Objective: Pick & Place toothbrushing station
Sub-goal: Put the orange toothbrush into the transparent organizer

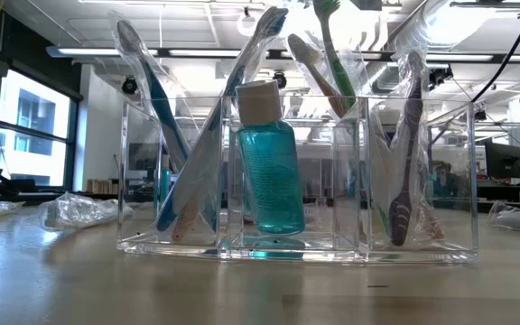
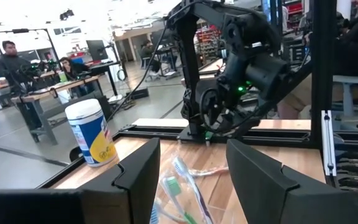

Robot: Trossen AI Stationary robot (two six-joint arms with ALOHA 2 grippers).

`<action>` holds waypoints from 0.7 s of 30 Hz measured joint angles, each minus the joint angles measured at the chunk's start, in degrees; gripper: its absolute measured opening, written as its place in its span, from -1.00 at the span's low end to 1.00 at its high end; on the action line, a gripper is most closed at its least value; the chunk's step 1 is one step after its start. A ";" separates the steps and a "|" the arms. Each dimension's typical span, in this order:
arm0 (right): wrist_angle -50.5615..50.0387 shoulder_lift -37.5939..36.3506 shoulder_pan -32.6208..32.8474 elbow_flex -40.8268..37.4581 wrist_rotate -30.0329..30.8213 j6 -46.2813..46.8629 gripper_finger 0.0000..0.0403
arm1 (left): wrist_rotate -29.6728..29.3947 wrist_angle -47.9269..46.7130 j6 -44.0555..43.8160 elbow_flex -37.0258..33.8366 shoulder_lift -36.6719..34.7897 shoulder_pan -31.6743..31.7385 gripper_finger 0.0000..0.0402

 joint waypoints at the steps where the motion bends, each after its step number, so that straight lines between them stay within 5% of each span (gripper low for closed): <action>1: -0.13 -0.50 -0.57 -0.46 -0.29 -1.02 -0.11 | -0.01 -0.03 0.01 -0.01 0.00 0.00 -0.08; 8: -2.99 -10.21 -2.05 -1.53 -1.26 -11.45 -0.11 | -0.38 0.01 -0.01 0.01 0.00 0.00 -0.08; 16: 0.86 -29.17 -3.57 -11.01 6.12 2.65 -0.11 | -0.38 -5.20 -4.97 0.00 0.04 0.00 -0.08; 21: 12.67 -33.77 -5.54 -18.58 2.35 4.79 -0.11 | -0.36 -8.29 -8.45 0.01 0.07 0.00 -0.08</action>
